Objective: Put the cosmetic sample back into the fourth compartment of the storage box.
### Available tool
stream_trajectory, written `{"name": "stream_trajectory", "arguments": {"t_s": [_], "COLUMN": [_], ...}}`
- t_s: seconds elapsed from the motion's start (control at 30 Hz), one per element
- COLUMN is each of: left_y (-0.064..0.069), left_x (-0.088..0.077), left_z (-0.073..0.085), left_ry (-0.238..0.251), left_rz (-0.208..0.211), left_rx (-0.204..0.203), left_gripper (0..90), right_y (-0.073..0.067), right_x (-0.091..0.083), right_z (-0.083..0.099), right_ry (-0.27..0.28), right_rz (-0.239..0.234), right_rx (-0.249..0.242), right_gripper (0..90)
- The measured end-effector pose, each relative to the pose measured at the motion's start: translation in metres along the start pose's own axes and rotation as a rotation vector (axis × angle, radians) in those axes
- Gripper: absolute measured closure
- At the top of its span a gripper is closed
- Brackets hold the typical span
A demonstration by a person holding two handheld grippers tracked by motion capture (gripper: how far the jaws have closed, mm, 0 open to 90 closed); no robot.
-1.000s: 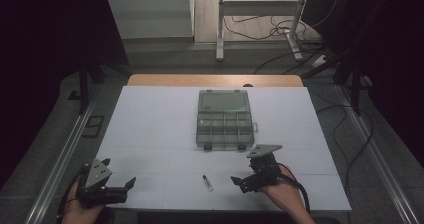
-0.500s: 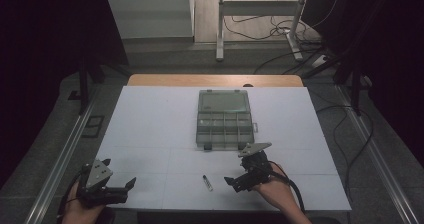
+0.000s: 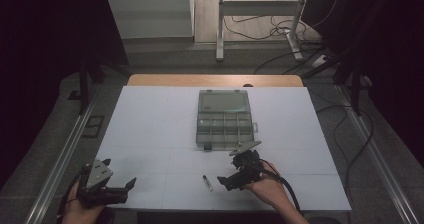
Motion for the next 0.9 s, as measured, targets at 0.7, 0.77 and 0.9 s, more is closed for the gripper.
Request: {"name": "stream_trajectory", "arguments": {"t_s": [0.7,0.77,0.9], "left_y": [0.001,0.001,0.001], "left_x": [0.000,0.000,0.000], "left_z": [0.000,0.000,0.000], "left_ry": [0.000,0.000,0.000], "left_rz": [0.003,0.003,0.004], "left_rx": [0.007,0.007,0.010], "left_gripper": [1.9,1.9,1.9], "right_y": [-0.022,-0.025,-0.030], "right_x": [0.029,0.031,0.036], "right_z": [-0.006,-0.007,-0.007], "right_ry": [-0.097,-0.098,-0.105], "right_rz": [-0.030,-0.034,-0.049], "right_rx": [-0.021,-0.025,-0.037], "right_gripper": [5.0,7.8,15.1]}}
Point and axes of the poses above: each handheld gripper's, and its own axes: x roughly forward along the jaws, z roughly out of its underside, y roughly to its right, the point moved 6 cm from there along x, roughly forward along the jaws, and after that the axes turned 2 degrees about z, right-handed, at the moved point
